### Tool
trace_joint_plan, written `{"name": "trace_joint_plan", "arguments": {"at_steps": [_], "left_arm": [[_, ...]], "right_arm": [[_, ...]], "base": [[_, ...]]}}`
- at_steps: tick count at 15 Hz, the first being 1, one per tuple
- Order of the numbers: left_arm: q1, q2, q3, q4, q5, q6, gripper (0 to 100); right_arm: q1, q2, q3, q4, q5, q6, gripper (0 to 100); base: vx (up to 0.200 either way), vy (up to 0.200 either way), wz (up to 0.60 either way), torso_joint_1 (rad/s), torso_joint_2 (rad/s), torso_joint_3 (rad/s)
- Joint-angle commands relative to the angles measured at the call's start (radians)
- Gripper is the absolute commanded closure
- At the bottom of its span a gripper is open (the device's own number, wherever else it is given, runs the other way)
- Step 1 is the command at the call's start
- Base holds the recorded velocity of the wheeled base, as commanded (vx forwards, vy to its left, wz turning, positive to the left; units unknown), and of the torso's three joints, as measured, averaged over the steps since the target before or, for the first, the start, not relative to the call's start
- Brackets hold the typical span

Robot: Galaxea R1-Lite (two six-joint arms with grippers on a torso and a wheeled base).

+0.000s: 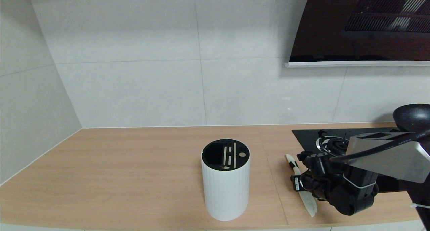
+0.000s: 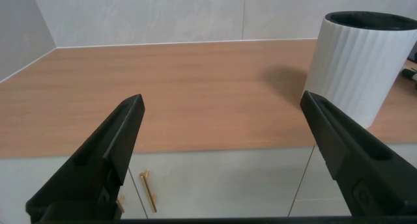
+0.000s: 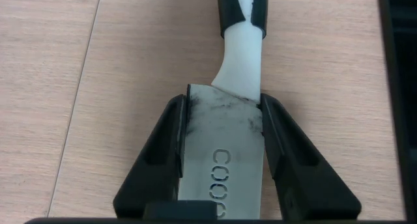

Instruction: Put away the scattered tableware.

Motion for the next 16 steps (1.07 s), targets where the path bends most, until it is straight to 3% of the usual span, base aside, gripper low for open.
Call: {"name": "trace_joint_plan", "arguments": {"at_steps": [1, 6, 11, 14, 16], "left_arm": [[0.0, 0.0, 0.0, 0.0, 0.0, 0.001, 0], [0.0, 0.0, 0.0, 0.0, 0.0, 0.001, 0], [-0.001, 0.0, 0.0, 0.0, 0.0, 0.001, 0], [0.0, 0.0, 0.0, 0.0, 0.0, 0.001, 0], [0.0, 0.0, 0.0, 0.0, 0.0, 0.007, 0]], "right_arm": [[0.0, 0.001, -0.001, 0.001, -0.001, 0.0, 100], [0.0, -0.042, 0.011, -0.002, -0.002, 0.008, 100], [0.013, -0.354, 0.103, 0.009, 0.002, 0.006, 100], [0.022, -0.475, 0.013, 0.064, 0.016, -0.047, 100], [0.066, -0.575, -0.114, 0.217, 0.031, -0.063, 100]], "base": [[0.0, 0.0, 0.0, 0.0, 0.0, 0.0], [0.0, 0.0, 0.0, 0.0, 0.0, 0.0], [0.0, 0.0, 0.0, 0.0, 0.0, 0.0], [0.0, 0.0, 0.0, 0.0, 0.0, 0.0], [0.0, 0.0, 0.0, 0.0, 0.0, 0.0]]}}
